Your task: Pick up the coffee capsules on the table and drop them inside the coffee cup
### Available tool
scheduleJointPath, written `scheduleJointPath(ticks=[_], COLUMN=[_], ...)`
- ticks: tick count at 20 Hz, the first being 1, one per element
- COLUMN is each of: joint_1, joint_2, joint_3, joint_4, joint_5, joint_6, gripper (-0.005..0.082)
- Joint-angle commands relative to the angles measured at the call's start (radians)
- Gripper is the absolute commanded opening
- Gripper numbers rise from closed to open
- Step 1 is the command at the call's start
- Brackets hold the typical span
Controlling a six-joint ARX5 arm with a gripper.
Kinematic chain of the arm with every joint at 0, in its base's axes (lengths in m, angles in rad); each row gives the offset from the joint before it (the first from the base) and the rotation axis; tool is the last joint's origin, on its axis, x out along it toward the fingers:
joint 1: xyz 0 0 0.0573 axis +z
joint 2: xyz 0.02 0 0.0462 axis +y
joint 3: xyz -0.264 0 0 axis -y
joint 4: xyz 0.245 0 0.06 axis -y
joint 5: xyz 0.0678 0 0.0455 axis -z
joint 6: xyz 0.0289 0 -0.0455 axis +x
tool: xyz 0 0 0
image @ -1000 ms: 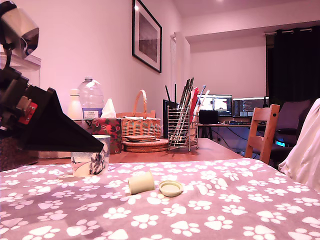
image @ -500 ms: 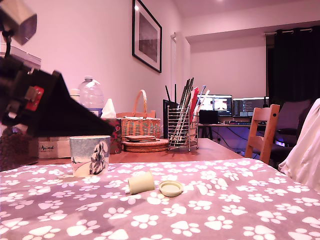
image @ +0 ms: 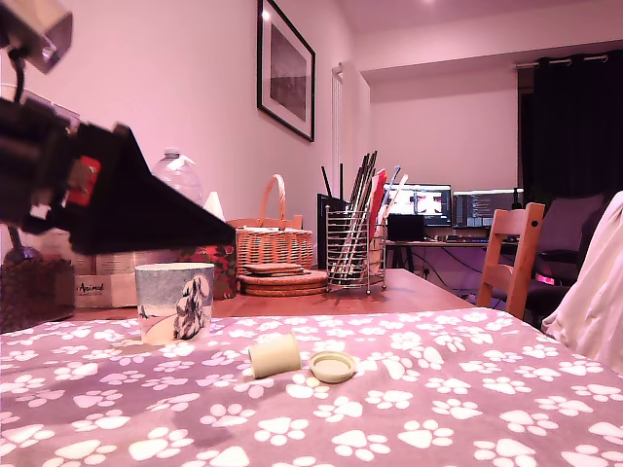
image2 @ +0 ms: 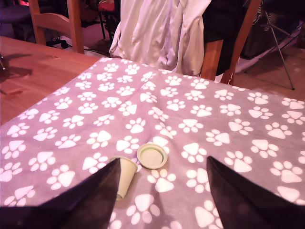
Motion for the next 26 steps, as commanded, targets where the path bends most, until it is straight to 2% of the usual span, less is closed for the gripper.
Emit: scheduleJointPath(ticks=[1, 7, 19, 26], joint_1=[0.002, 0.007, 0.015, 0.044], joint_2=[0.034, 0.134, 0.383, 0.494], joint_3=[-0.014, 0.005, 0.181, 0.312], joint_4=[0.039, 0.11, 0.101, -0.018], joint_5=[0.0, 0.001, 0.027, 0.064], joint_6=[0.008, 0.008, 0.008, 0.017], gripper=[0.0522, 0.0521, 0.0521, 0.0521])
